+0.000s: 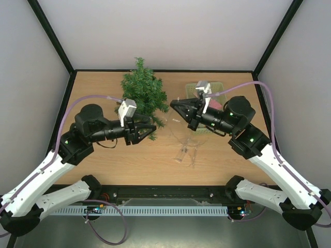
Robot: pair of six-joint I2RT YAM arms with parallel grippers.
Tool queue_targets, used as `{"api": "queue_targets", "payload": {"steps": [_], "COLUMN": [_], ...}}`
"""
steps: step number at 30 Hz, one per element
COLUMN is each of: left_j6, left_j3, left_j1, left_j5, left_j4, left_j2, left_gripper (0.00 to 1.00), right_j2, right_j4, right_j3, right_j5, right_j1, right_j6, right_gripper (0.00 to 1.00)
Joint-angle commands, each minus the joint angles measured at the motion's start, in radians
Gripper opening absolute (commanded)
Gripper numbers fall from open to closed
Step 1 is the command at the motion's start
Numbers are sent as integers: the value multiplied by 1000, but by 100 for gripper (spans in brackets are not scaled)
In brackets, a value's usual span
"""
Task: Decorate the small christmas tree
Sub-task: Pick up the decoration item from the storage box.
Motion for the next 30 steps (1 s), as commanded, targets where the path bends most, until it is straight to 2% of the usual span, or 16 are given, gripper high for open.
{"api": "queue_targets", "payload": {"steps": [1,9,17,19,22,23,24,28,30], "left_j6": [80,77,53,43,46,52,56,34,-4], "left_j3": [38,35,30,25,23,21,18,2,-6], "left_j1": [-4,-4,-4,-4,-3,-3,-4,-4,-4], "left_j5": [46,166,223,233,198,176,136,-43,-145], "left_j4": [-1,64,133,156,153,148,138,85,44], "left_j2": [33,126,193,199,190,181,169,127,106], "left_gripper": [58,59,56,49,18,6,3,2,3], "right_j2": [19,37,47,51,53,52,47,-4,-48], "right_j4": [-3,48,133,139,136,130,119,31,-12], "right_j3": [-28,-65,-93,-95,-94,-95,-96,-132,-177], "right_j5": [-236,-308,-342,-346,-340,-327,-295,-92,45], "right_j1": [3,3,3,3,3,3,2,2,2], "right_j6": [7,16,64,68,71,71,71,28,17], "right_gripper": [2,2,2,2,2,4,12,40,50]}}
